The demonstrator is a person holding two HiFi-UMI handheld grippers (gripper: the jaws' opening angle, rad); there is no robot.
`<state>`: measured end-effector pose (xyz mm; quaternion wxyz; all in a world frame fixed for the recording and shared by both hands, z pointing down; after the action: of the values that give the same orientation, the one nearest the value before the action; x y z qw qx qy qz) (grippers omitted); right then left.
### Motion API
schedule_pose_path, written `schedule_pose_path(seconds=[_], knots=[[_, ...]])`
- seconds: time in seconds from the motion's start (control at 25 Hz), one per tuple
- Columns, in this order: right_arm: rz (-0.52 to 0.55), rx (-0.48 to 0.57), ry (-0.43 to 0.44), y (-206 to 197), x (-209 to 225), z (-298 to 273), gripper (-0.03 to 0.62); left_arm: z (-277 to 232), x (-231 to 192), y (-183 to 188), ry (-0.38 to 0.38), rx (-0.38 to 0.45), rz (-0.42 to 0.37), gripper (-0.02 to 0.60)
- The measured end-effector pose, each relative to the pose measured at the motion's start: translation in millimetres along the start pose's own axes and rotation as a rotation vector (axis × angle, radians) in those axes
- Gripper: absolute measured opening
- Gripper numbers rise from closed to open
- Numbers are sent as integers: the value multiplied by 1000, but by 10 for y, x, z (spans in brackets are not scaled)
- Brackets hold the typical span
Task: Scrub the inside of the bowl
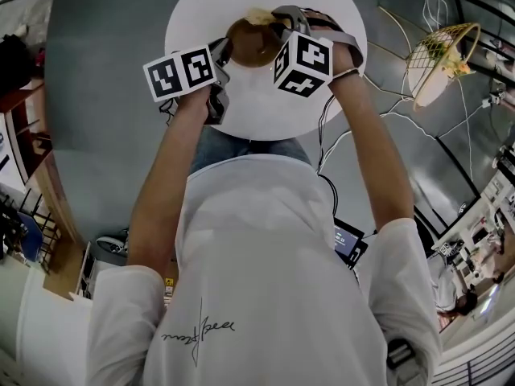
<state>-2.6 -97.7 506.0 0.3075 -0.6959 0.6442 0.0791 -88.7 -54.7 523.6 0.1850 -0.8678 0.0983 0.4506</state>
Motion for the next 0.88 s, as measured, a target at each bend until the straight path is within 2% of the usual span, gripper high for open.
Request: schedule_pose_path(seconds=[0.36,0.88], knots=[[-34,-27,-21,-73,-45,81,83,35,-9,-14,12,11,3,14],[-177,-89,-34,-281,-134,203,83,28,2,-47,20,19,5,14]])
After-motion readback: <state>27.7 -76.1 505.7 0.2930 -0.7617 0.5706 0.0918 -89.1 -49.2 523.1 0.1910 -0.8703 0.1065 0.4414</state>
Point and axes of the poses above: the fingertips, and each gripper's own axes: z backward along the fingers, x to its right, y out of its top, the point moved 1 cm from there along z, backward along the fingers, and after that the axes turned 15 degrees about -y, right-handed, at the moved point
